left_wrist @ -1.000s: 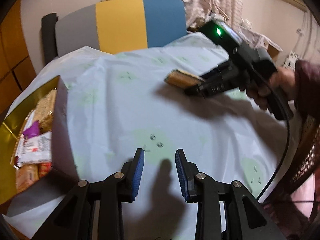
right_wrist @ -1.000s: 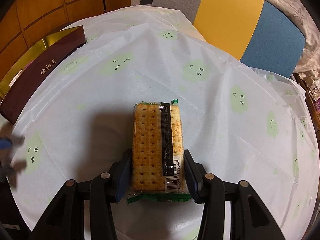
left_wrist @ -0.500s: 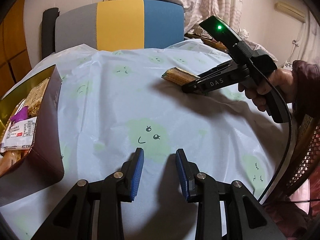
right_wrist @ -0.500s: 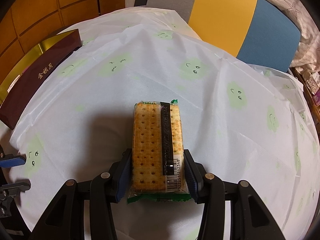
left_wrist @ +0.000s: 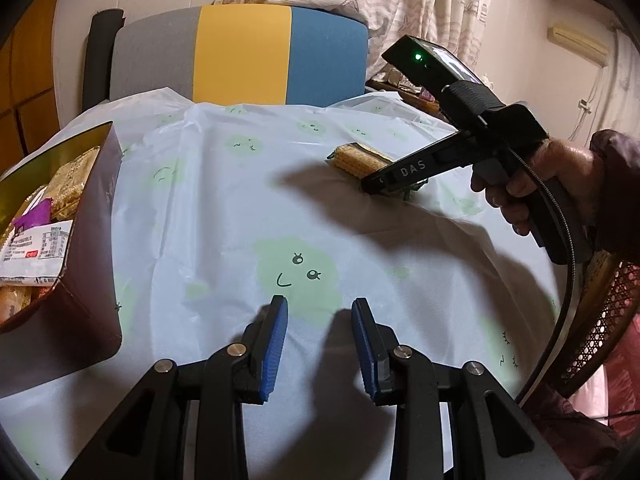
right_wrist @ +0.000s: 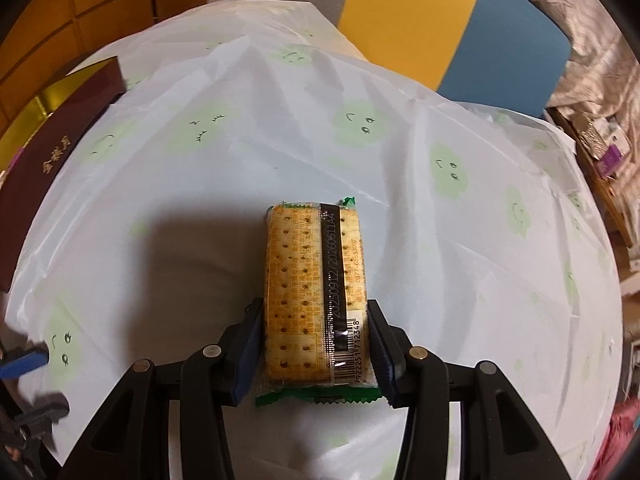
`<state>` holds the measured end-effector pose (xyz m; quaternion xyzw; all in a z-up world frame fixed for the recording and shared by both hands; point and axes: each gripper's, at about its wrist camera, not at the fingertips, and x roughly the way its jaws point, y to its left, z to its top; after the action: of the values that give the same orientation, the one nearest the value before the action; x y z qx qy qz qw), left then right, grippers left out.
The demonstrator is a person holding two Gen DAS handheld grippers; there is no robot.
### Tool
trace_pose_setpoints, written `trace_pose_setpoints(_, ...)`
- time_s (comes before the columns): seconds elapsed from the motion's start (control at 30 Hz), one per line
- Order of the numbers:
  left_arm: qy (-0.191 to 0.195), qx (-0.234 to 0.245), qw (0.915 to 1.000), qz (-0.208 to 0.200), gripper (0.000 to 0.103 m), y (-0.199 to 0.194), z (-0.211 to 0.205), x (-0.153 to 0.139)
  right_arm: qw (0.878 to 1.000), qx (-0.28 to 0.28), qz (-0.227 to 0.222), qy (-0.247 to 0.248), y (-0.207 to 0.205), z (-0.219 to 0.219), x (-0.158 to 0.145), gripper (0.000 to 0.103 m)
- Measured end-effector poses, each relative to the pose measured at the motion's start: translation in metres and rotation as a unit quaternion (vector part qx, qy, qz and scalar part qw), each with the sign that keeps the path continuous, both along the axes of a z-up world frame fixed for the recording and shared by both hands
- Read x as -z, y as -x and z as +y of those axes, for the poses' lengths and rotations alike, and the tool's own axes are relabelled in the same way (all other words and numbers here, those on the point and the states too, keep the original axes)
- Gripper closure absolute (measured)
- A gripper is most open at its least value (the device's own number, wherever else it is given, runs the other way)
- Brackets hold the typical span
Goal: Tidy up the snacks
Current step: 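Carry the cracker packet into the gold tray and open the right tool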
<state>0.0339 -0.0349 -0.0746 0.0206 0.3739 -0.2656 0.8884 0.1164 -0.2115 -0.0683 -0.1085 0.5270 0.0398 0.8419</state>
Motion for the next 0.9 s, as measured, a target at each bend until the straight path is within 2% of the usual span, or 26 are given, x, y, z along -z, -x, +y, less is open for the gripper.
trace_pose_setpoints(0.23,0.012,-0.004,0.9999,0.003,0.07,0.001,0.004,-0.002,0.999,0.039,0.018,-0.006,-0.008,0.007,-0.004,0.055)
trace_pose_setpoints(0.37,0.016,-0.012,0.9997,0.011,0.072,0.001,0.009,-0.005,0.998,0.031,0.025,-0.041,-0.018,0.019,-0.017,0.055)
trace_pose_setpoints(0.63,0.01,-0.018,0.9997,0.012,0.075,0.009,0.018,-0.01,0.994,-0.061,0.03,-0.081,-0.03,0.081,-0.038,0.055)
trace_pose_setpoints(0.9,0.003,-0.028,0.9995,0.015,0.075,0.01,0.024,-0.009,0.979,-0.166,0.013,-0.114,-0.031,0.159,-0.068,0.055)
